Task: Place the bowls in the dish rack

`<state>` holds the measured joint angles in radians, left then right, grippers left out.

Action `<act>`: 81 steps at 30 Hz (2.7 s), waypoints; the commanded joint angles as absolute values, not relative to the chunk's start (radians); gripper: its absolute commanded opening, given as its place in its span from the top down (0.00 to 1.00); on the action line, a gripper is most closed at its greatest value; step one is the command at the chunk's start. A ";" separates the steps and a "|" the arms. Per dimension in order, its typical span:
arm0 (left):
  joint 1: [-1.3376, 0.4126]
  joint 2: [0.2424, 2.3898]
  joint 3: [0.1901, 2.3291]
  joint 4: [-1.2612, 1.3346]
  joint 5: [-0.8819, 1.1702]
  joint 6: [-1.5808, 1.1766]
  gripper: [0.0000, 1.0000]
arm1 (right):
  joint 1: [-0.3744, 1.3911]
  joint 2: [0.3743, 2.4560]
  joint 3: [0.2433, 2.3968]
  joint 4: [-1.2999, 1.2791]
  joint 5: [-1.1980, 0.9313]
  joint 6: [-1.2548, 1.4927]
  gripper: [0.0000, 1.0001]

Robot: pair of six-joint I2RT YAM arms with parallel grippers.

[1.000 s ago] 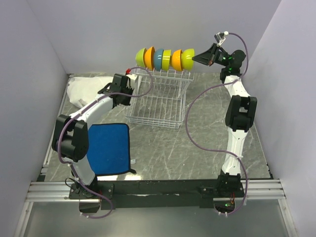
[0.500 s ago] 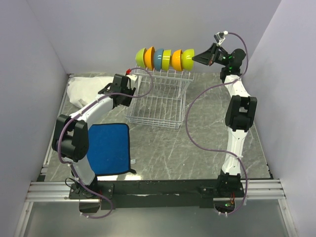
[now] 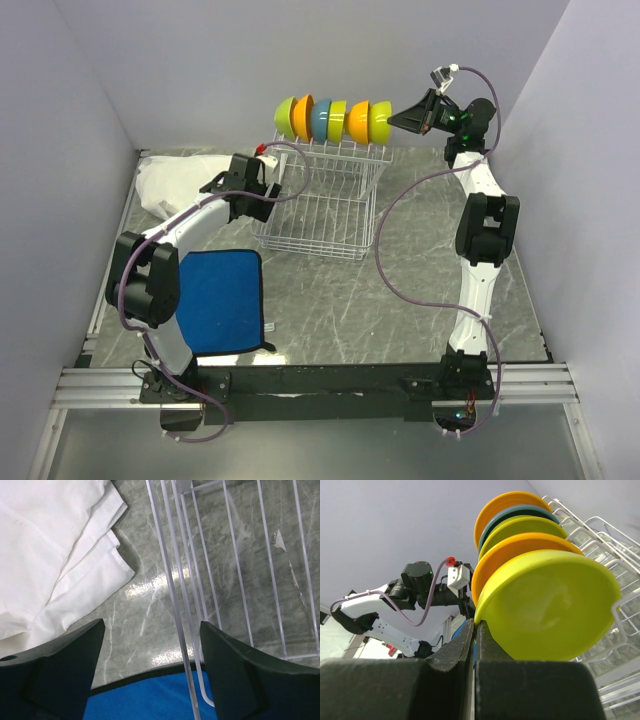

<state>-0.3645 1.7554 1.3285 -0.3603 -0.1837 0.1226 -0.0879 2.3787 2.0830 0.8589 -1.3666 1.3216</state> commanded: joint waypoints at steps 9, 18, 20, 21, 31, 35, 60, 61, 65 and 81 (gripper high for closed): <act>-0.377 1.717 1.333 -0.321 -0.207 0.158 0.00 | -0.077 2.399 2.086 0.856 -1.368 1.262 0.96; -0.379 1.703 1.318 -0.296 -0.227 0.179 0.01 | -0.077 2.395 2.065 0.828 -1.376 1.224 0.78; -0.379 1.694 1.312 -0.288 -0.229 0.179 0.01 | -0.077 2.390 2.059 0.825 -1.374 1.221 0.77; -0.379 1.692 1.302 -0.288 -0.229 0.183 0.01 | -0.077 2.388 2.059 0.819 -1.376 1.215 0.77; -0.383 1.661 1.270 -0.284 -0.236 0.192 0.01 | -0.074 2.391 2.043 0.799 -1.358 1.215 1.00; -0.393 1.660 1.259 -0.278 -0.241 0.193 0.01 | -0.064 2.367 2.014 0.821 -1.313 1.273 1.00; -0.411 1.684 1.253 -0.245 -0.236 0.186 0.01 | -0.009 2.270 1.904 0.818 -1.166 1.328 1.00; -0.413 1.681 1.250 -0.245 -0.238 0.186 0.01 | -0.006 2.276 1.905 0.815 -1.167 1.327 1.00; -0.417 1.674 1.244 -0.245 -0.241 0.187 0.00 | -0.006 2.272 1.879 0.810 -1.151 1.341 1.00; -0.437 1.677 1.241 -0.247 -0.249 0.189 0.01 | -0.006 2.250 1.870 0.885 -1.134 1.419 1.00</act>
<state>-0.4263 1.7088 1.2346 -0.2752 -0.2344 0.1825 -0.0475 2.2875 1.8957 0.8669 -1.1374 1.3762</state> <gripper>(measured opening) 0.995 0.022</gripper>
